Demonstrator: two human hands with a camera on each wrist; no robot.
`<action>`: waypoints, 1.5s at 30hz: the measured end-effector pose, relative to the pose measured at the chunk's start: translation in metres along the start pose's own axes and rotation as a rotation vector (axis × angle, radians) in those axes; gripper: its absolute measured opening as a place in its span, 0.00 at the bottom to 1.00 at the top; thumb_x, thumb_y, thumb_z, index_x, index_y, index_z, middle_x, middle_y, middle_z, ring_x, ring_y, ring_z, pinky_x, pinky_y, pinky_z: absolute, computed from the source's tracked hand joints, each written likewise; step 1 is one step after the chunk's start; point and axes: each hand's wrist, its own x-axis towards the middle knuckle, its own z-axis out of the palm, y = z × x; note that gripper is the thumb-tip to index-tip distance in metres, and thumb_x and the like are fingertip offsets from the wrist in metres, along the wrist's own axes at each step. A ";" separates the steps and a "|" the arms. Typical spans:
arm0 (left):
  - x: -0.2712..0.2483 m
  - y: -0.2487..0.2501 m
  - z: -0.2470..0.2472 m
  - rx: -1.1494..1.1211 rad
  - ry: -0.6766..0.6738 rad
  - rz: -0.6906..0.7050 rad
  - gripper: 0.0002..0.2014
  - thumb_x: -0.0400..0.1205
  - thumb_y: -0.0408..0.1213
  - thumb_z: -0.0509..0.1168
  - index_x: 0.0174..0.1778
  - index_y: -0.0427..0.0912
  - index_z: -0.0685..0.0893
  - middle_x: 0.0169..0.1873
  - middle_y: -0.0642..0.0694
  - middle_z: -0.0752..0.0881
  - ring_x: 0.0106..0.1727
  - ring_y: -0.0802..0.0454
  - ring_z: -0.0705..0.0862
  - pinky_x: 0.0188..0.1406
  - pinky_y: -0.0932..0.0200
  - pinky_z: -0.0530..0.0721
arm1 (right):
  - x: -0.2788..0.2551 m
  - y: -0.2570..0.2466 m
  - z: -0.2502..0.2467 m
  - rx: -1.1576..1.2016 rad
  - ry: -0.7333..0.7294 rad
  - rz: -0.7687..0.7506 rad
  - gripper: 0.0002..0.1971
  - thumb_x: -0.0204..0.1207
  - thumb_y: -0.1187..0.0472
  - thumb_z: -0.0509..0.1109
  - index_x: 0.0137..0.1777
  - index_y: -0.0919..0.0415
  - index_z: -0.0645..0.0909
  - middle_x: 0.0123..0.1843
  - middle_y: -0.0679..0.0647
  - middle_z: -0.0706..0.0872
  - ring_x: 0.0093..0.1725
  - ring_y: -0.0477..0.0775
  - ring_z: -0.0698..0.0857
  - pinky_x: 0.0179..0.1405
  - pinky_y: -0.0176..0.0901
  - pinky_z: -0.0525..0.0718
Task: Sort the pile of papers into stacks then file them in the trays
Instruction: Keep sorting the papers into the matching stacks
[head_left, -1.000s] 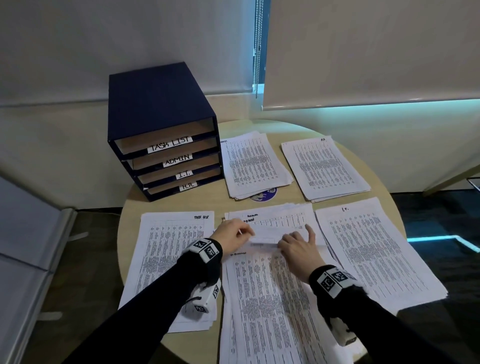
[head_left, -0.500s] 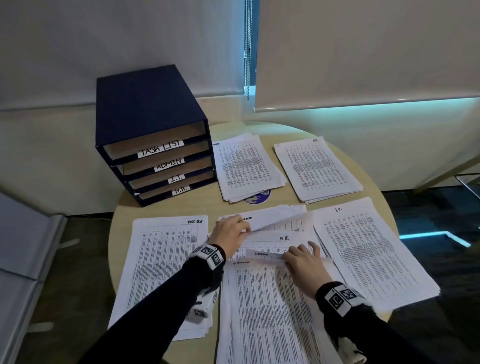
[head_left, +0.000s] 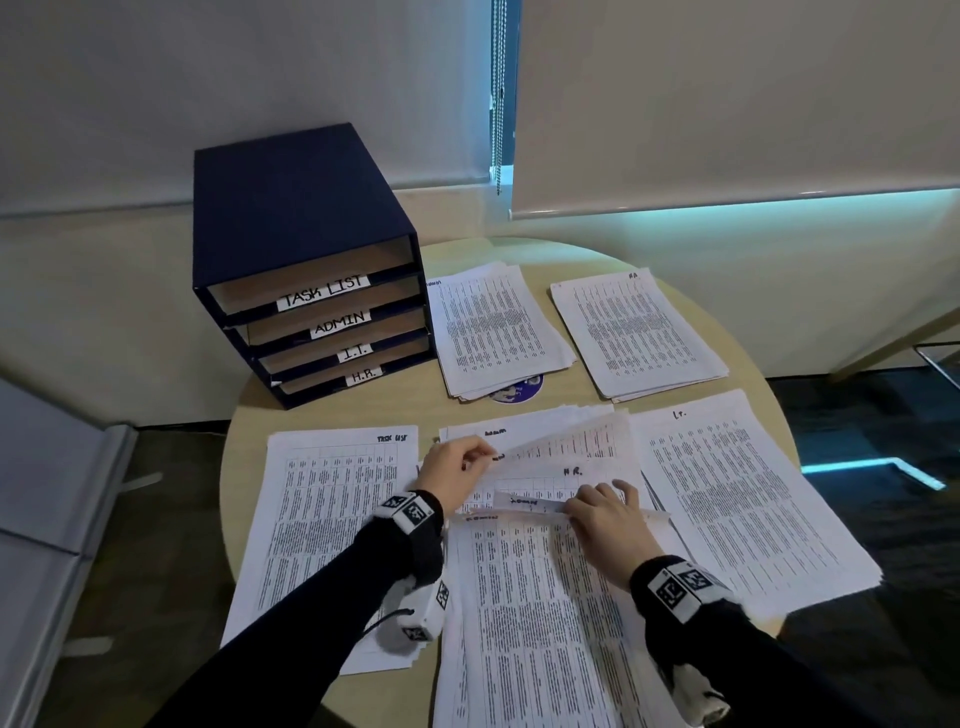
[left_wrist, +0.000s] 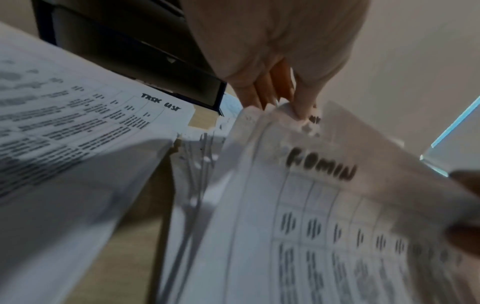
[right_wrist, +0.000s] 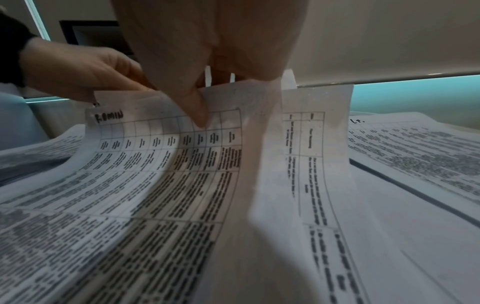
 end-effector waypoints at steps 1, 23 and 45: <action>0.002 0.002 -0.001 -0.067 -0.001 -0.059 0.06 0.83 0.33 0.66 0.51 0.43 0.89 0.47 0.49 0.88 0.51 0.54 0.85 0.55 0.61 0.81 | 0.000 0.000 0.000 0.002 0.009 -0.002 0.17 0.50 0.60 0.87 0.35 0.44 0.84 0.31 0.41 0.81 0.33 0.44 0.83 0.46 0.56 0.85; 0.015 0.039 -0.034 -0.231 -0.290 -0.328 0.07 0.76 0.28 0.73 0.48 0.40 0.85 0.35 0.45 0.81 0.30 0.52 0.77 0.21 0.65 0.76 | 0.012 -0.006 -0.001 0.182 0.138 -0.066 0.13 0.58 0.61 0.84 0.38 0.47 0.86 0.38 0.43 0.89 0.58 0.55 0.87 0.67 0.79 0.64; 0.031 0.106 -0.166 -0.137 0.709 0.405 0.03 0.83 0.33 0.66 0.49 0.44 0.84 0.41 0.50 0.86 0.37 0.56 0.85 0.35 0.67 0.85 | -0.016 0.010 -0.045 0.730 0.055 0.094 0.14 0.69 0.63 0.60 0.52 0.45 0.66 0.41 0.37 0.78 0.46 0.29 0.78 0.67 0.44 0.60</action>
